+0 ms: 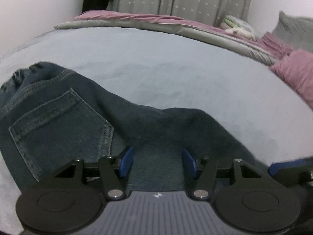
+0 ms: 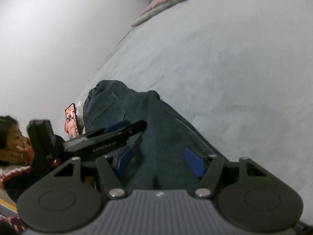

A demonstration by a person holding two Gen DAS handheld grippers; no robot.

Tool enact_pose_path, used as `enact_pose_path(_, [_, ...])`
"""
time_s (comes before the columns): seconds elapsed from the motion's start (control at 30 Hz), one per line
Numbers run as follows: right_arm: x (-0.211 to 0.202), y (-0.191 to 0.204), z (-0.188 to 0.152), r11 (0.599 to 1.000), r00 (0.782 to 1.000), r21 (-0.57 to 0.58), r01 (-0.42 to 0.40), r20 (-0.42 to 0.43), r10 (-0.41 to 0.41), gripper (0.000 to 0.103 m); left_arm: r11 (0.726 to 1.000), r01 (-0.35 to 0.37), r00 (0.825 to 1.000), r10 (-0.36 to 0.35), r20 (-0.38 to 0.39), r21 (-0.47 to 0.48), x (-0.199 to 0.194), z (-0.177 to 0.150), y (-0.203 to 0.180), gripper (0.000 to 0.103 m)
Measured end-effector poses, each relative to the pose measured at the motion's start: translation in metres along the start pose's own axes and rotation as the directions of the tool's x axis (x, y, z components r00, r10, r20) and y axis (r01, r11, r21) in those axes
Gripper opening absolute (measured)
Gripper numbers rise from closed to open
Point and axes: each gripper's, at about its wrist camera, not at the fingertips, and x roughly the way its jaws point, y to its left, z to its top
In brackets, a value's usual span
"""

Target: Fold clothes

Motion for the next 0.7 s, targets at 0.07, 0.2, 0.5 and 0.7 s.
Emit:
enact_pose_path(0.07, [0.007,-0.010,0.005,0.998,0.998,0.046,-0.051,-0.023,0.052,0.062,1.000,-0.010,1.000,0.010,-0.002,0.018,-0.001,-0.002,-0.001,0.057])
enact_pose_path(0.2, [0.025,-0.021,0.022,0.978,0.985,0.132,-0.159,-0.046,0.167,0.062,1.000,-0.008,1.000,0.008,-0.014,0.020,-0.004,-0.002,0.004,0.057])
enact_pose_path(0.5, [0.084,-0.016,0.057,0.929,0.953,0.237,-0.285,-0.031,0.300,0.063,1.000,0.013,1.000,-0.013,-0.027,0.003,-0.003,-0.001,0.012,0.057])
enact_pose_path(0.7, [0.089,-0.011,0.071,0.932,0.958,0.234,-0.277,-0.007,0.287,0.063,1.000,0.027,0.999,-0.027,-0.031,-0.002,-0.004,-0.001,0.015,0.057])
